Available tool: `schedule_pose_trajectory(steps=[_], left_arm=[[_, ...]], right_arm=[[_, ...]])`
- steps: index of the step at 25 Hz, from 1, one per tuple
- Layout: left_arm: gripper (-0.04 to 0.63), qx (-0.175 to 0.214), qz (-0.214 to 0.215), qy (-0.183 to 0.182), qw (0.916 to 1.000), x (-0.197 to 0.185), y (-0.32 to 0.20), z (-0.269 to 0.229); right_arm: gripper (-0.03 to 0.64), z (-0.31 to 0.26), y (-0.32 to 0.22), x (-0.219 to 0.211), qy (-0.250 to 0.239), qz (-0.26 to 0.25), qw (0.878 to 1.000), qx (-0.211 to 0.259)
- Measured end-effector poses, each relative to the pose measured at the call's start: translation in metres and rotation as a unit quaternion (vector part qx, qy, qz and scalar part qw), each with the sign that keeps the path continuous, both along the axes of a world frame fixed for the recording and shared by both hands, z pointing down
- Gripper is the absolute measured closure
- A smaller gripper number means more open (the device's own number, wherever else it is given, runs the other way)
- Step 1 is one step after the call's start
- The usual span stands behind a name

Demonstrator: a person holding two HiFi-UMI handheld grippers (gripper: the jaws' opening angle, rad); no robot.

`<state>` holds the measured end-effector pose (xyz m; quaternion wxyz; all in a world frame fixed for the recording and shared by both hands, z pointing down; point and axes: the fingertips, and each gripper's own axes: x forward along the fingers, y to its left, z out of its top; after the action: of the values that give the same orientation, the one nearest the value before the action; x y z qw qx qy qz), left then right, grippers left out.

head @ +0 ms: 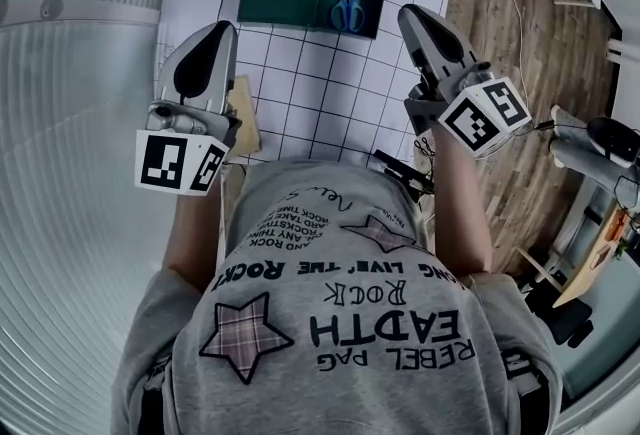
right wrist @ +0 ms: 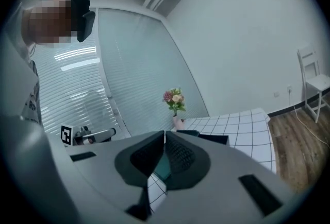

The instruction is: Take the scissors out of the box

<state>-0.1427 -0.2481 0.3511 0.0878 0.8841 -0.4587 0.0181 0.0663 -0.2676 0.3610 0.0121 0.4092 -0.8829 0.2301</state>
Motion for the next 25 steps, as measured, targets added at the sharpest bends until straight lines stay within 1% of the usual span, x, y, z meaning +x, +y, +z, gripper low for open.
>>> schedule_pose_trajectory(steps=[3, 6, 11, 15, 17, 19, 23, 25], left_arm=[[0.594, -0.002, -0.002, -0.004, 1.0, -0.003, -0.001, 0.005], [0.594, -0.005, -0.005, -0.008, 0.9999, -0.007, -0.002, 0.009], [0.594, -0.007, -0.009, -0.006, 0.9999, -0.011, -0.005, 0.011], [0.594, -0.008, -0.008, -0.007, 0.9999, -0.012, -0.008, 0.016], [0.594, -0.006, -0.006, -0.009, 0.9999, -0.009, -0.009, 0.018], [0.594, -0.003, -0.002, -0.012, 0.9999, -0.005, -0.01, 0.02], [0.594, 0.003, 0.004, -0.007, 1.0, 0.001, -0.013, 0.017], [0.594, 0.005, 0.005, -0.007, 1.0, 0.003, -0.014, 0.016]], right_arm=[[0.601, 0.014, -0.006, -0.005, 0.012, -0.001, 1.0, -0.012], [0.601, 0.031, -0.012, -0.008, 0.034, 0.005, 0.999, -0.035], [0.601, 0.06, -0.023, -0.015, 0.069, 0.014, 0.994, -0.081], [0.6, 0.083, -0.031, -0.027, 0.096, 0.012, 0.99, -0.103], [0.6, 0.096, -0.035, -0.03, 0.099, 0.019, 0.988, -0.118], [0.6, 0.113, -0.039, -0.03, 0.103, 0.028, 0.984, -0.141], [0.6, 0.148, -0.044, -0.028, 0.143, 0.03, 0.971, -0.19], [0.6, 0.158, -0.046, -0.027, 0.15, 0.033, 0.965, -0.211]])
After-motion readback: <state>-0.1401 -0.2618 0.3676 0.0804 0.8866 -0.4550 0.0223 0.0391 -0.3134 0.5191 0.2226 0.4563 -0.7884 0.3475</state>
